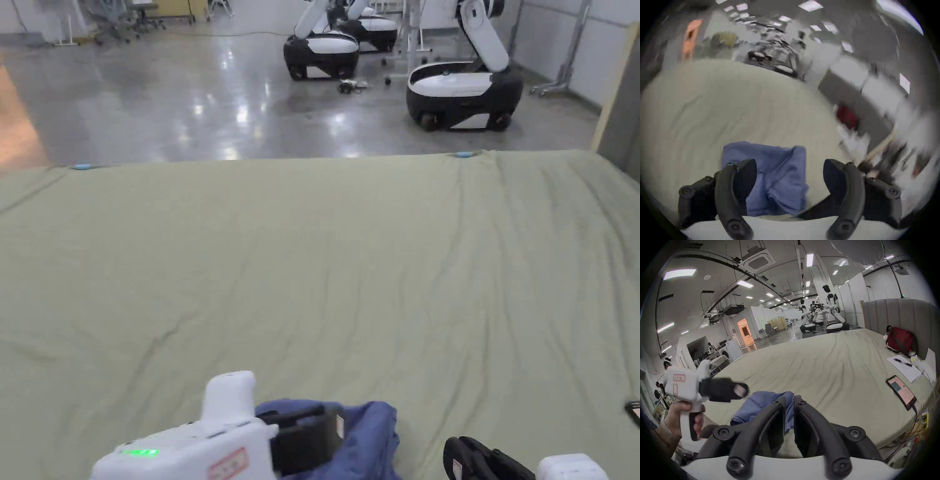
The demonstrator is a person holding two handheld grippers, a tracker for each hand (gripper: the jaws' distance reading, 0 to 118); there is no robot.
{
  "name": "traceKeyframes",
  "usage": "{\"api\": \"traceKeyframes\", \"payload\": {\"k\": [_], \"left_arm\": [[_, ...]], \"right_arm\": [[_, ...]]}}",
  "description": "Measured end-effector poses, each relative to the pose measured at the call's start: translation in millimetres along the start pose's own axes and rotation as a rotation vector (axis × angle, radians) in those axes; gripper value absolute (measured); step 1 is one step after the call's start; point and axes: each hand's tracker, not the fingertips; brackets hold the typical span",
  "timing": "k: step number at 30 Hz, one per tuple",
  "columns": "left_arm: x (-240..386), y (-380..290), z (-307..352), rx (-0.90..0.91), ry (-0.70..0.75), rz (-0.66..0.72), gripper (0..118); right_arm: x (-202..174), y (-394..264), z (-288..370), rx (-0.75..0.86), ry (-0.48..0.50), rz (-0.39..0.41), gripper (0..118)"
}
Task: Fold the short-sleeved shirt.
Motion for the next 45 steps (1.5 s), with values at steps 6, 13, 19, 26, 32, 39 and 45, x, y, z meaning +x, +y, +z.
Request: {"api": "traceKeyframes", "payload": {"k": [6, 13, 19, 26, 32, 39, 45], "left_arm": [[-32, -43, -39, -0.069, -0.056, 0.291, 22], [6, -97, -98, -0.233, -0.105, 0.316, 22], [-1, -82, -65, -0.169, -0.114, 0.304, 22], [-45, -51, 18, 0.034, -0.034, 0.299, 86], [-123, -47, 17, -0.023, -0.117, 0.574, 110], [-92, -53, -69, -0.294, -0.298, 0.571, 33], [-77, -23, -54, -0.255, -0.139, 0.396, 26]], "right_arm": [[1, -4, -2, -0.017, -0.005, -0.040, 15], [5, 0, 2, -0.040, -0.036, -0.014, 15], [-5, 1, -29, -0.121, 0.030, -0.029, 15], [5, -30, -120, -0.330, 0.197, -0.306, 15], [25, -37, -143, -0.351, 0.069, -0.306, 12], [12, -27, -135, -0.349, 0.091, -0.259, 14], [11, -23, -120, -0.320, 0.066, -0.247, 15]]}}
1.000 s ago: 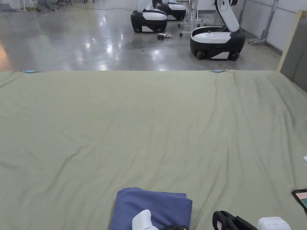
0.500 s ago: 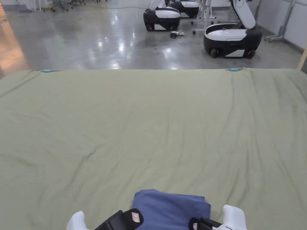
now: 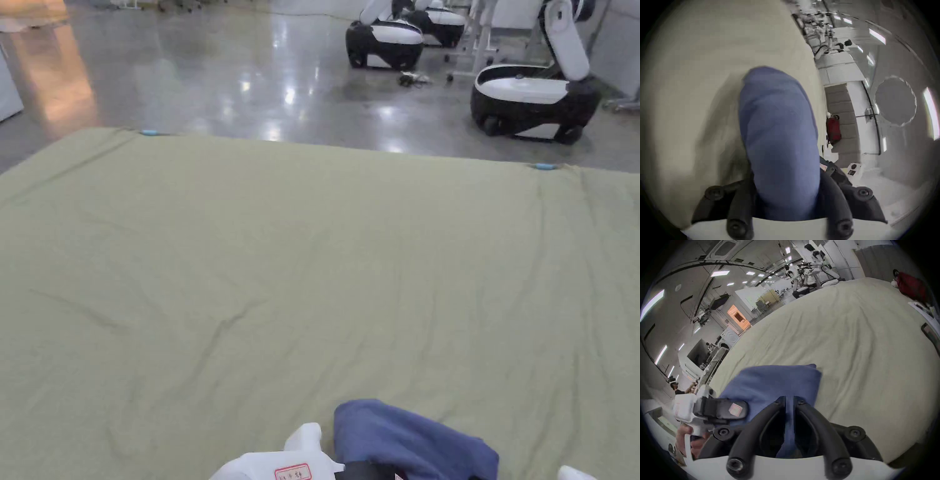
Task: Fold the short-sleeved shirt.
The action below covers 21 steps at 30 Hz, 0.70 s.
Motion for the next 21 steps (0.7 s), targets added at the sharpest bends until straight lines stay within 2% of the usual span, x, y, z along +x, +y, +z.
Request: {"api": "traceKeyframes", "payload": {"k": [4, 9, 11, 15, 17, 21], "left_arm": [[-9, 34, 67, 0.047, 0.027, -0.065, 26], [-67, 93, 174, 0.127, 0.169, -0.128, 26], [-98, 117, 215, 0.108, 0.152, -0.112, 26], [-151, 156, 298, 0.168, 0.267, -0.101, 26], [-178, 170, 329, 0.159, 0.277, -0.072, 26], [-210, 168, 352, 0.161, 0.380, 0.006, 26]], "right_arm": [[-12, -1, 9, 0.012, -0.033, 0.040, 15], [-39, -4, 10, 0.016, -0.031, 0.069, 15], [-51, -7, 7, 0.014, -0.022, 0.087, 15], [-74, -12, -1, -0.001, -0.014, 0.108, 15], [-82, -16, -5, -0.008, -0.017, 0.118, 15], [-92, -23, -9, -0.017, -0.009, 0.122, 15]]}}
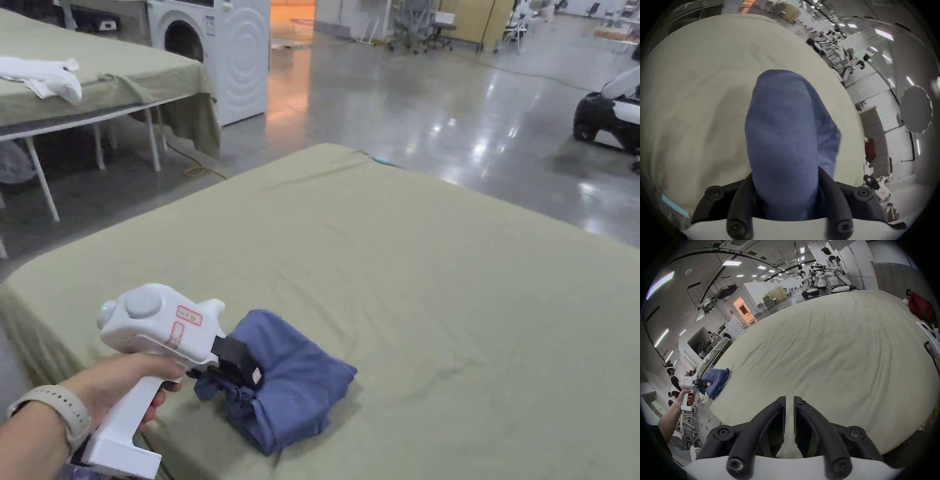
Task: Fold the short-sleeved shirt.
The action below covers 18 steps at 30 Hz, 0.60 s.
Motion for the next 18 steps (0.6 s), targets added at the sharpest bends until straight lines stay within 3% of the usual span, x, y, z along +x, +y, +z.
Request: {"api": "traceKeyframes", "payload": {"k": [1, 2, 4, 5, 6, 9, 12, 14, 16, 18], "left_arm": [[-5, -4, -2, 0.001, -0.009, 0.012, 26], [-6, -10, -4, 0.005, -0.058, 0.025, 36], [-20, -7, -6, 0.057, -0.080, 0.058, 100], [-16, -11, 0, 0.084, -0.111, 0.054, 117], [-7, -16, 12, 0.101, -0.137, 0.035, 118], [28, -34, 46, 0.205, -0.078, -0.016, 118], [72, -48, 68, 0.316, 0.046, -0.193, 118], [118, -69, 79, 0.426, 0.053, -0.295, 112], [167, -84, 82, 0.500, -0.021, -0.394, 80], [219, -98, 83, 0.627, 0.028, -0.485, 36]], "right_arm": [[-6, -2, 0, -0.005, 0.001, 0.003, 15], [-8, -3, 0, -0.013, 0.001, 0.007, 15], [-11, -4, 1, -0.018, -0.005, 0.015, 15], [-8, -4, 1, -0.018, -0.005, 0.017, 15], [-8, -3, 4, -0.014, -0.005, 0.017, 15], [2, 0, 13, 0.012, 0.002, 0.033, 15], [6, 2, 23, 0.032, -0.001, 0.053, 15], [8, 6, 35, 0.058, -0.002, 0.058, 15], [10, 19, 51, 0.117, -0.002, 0.052, 15], [7, 40, 72, 0.182, 0.017, 0.058, 15]]}}
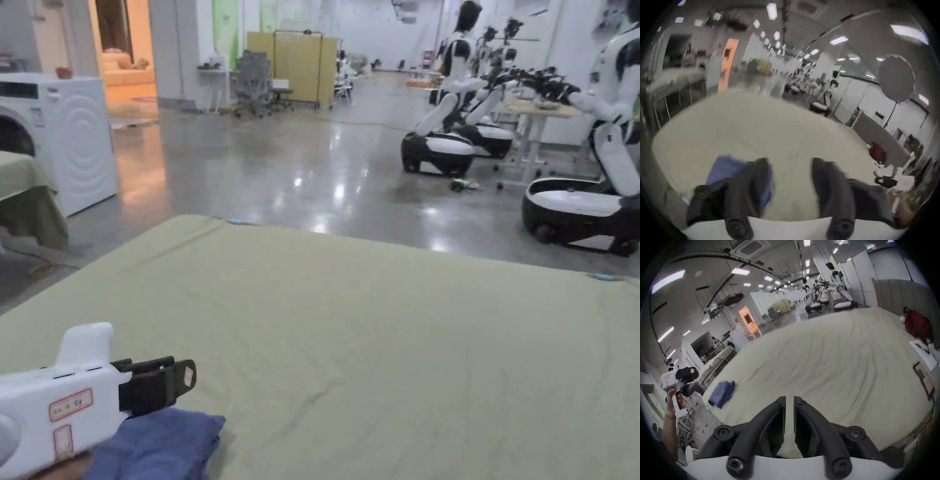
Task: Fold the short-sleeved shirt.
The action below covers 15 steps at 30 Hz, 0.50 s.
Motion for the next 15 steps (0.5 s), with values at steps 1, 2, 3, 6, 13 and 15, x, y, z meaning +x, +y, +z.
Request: {"api": "traceKeyframes", "payload": {"k": [1, 2, 3, 6, 13, 15], "left_arm": [[13, 5, -6, 0.046, 0.034, -0.070, 25], [39, 12, -7, 0.091, 0.072, -0.126, 21], [66, 20, -9, 0.138, 0.082, -0.174, 17], [143, 38, -9, 0.269, 0.075, -0.240, 15], [254, 40, -41, 0.337, 0.105, -0.348, 15], [280, 29, -37, 0.287, 0.093, -0.410, 15]], "right_arm": [[-2, 14, 8, 0.041, -0.007, 0.019, 15], [-5, 29, 16, 0.086, -0.015, 0.048, 15], [-8, 45, 26, 0.141, -0.019, 0.091, 15], [-21, 90, 50, 0.293, -0.082, 0.205, 15], [-42, 164, 70, 0.488, -0.265, 0.382, 15], [-36, 164, 64, 0.469, -0.303, 0.396, 15]]}}
